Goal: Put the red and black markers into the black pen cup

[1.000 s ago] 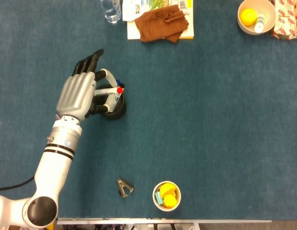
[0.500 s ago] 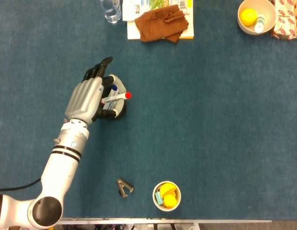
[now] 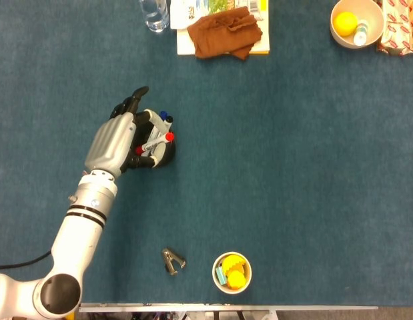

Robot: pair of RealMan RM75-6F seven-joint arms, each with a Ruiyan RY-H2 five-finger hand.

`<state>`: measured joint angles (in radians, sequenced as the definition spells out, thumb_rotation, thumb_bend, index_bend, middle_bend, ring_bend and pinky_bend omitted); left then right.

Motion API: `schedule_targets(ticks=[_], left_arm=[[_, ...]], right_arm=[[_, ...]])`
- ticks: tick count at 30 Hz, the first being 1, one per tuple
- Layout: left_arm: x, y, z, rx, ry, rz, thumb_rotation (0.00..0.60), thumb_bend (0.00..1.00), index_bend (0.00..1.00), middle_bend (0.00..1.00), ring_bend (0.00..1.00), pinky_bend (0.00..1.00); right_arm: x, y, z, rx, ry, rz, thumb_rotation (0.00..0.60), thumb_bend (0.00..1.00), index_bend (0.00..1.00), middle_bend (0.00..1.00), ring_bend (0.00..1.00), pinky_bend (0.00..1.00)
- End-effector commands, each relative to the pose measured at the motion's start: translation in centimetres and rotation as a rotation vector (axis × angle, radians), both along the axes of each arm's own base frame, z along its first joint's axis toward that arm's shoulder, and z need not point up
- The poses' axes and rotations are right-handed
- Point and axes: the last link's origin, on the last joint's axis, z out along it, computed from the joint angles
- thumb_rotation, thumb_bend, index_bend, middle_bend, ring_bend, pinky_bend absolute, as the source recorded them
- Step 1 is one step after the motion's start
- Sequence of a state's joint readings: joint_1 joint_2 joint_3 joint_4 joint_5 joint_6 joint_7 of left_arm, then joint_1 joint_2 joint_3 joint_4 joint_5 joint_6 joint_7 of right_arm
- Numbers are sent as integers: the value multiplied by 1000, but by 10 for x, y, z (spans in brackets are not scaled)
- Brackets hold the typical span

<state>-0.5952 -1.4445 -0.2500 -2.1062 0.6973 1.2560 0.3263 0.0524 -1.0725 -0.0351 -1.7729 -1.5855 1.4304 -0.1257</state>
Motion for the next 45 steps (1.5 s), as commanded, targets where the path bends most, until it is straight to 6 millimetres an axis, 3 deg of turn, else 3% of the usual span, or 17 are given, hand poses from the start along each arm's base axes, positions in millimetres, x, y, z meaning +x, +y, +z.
schedule_targets(ticks=[1, 4, 10, 17, 30, 38, 45], left_arm=[[-7, 0, 1, -6, -2, 2, 600, 450, 366, 0, 0, 0], [-11, 1, 2, -7, 0, 2, 600, 372, 194, 0, 0, 0], [-13, 2, 4, -4, -7, -9, 600, 189, 85, 0, 0, 0], [-22, 0, 15, 23, 45, -29, 600, 179, 129, 0, 0, 0], [-66, -28, 45, 115, 485, -339, 600, 180, 200, 0, 0, 0], [-99, -60, 57, 184, 659, -553, 600, 180, 213, 0, 0, 0], [-124, -92, 58, 240, 674, -564, 600, 180, 254, 0, 0, 2]], right_arm=[[0, 0, 0, -1, 0, 0, 600, 0, 239, 256, 177, 348], [0, 0, 0, -1, 0, 1, 600, 0, 239, 256, 177, 348], [0, 0, 0, 0, 0, 0, 600, 0, 239, 256, 177, 348], [0, 0, 2, -7, -2, 2, 600, 0, 239, 256, 177, 348], [0, 0, 4, -16, 0, 3, 600, 0, 239, 256, 177, 348], [0, 0, 3, -17, 5, 2, 600, 0, 239, 256, 177, 348], [-1, 0, 4, -20, 7, 1, 600, 0, 239, 257, 176, 348]])
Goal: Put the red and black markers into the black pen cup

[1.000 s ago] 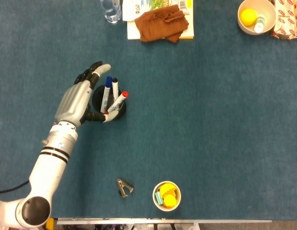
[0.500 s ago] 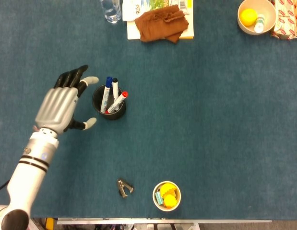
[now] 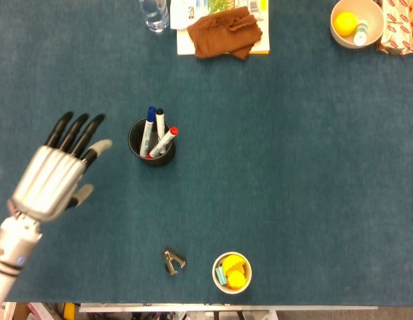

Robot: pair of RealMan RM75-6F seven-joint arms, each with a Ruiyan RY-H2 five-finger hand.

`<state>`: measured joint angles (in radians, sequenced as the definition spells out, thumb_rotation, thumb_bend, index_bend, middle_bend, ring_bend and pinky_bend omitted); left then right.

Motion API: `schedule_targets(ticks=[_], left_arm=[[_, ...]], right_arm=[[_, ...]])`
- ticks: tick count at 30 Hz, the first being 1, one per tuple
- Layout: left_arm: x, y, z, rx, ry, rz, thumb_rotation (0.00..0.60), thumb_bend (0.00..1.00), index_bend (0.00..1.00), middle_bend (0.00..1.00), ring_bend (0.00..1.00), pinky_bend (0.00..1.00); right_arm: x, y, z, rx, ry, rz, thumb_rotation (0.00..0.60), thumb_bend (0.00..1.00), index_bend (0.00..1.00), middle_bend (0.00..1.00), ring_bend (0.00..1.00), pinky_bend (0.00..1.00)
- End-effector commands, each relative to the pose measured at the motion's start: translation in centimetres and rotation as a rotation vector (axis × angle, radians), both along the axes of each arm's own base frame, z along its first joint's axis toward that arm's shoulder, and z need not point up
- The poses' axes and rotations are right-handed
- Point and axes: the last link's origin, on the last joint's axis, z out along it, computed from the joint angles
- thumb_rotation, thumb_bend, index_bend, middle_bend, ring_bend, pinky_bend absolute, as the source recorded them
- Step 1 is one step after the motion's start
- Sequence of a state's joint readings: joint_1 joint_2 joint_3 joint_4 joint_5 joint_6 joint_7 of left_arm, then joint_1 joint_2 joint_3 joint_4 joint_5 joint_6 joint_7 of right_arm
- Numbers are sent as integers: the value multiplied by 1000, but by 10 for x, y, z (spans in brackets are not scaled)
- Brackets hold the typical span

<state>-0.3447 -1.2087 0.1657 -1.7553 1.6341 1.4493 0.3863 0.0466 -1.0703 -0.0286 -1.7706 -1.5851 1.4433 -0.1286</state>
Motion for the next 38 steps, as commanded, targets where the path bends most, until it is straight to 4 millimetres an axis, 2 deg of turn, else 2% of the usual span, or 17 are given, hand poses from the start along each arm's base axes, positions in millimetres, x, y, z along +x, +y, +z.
schedule_targets(ticks=[1, 4, 11, 25, 38], left_arm=[[-19, -24, -1, 18, 4, 16, 600, 179, 256, 0, 0, 3], [-28, -34, -1, 35, -7, 42, 600, 179, 261, 4, 0, 3], [-44, -44, 4, 83, -88, 98, 600, 180, 273, 25, 0, 4], [-58, -41, 2, 73, -127, 171, 600, 179, 287, 43, 0, 18], [-65, -38, 2, 82, -124, 210, 600, 179, 290, 47, 0, 18]], right_arm=[[0, 0, 0, -2, 1, -1, 600, 0, 239, 257, 176, 348], [-1, 0, 0, -1, 4, -2, 600, 0, 239, 257, 177, 348], [-2, -1, -3, 5, 12, -6, 600, 0, 239, 257, 177, 348], [0, -2, -7, -14, 6, 58, 600, 0, 244, 269, 177, 348], [-5, -7, -5, -3, 8, 30, 600, 0, 266, 274, 177, 348]])
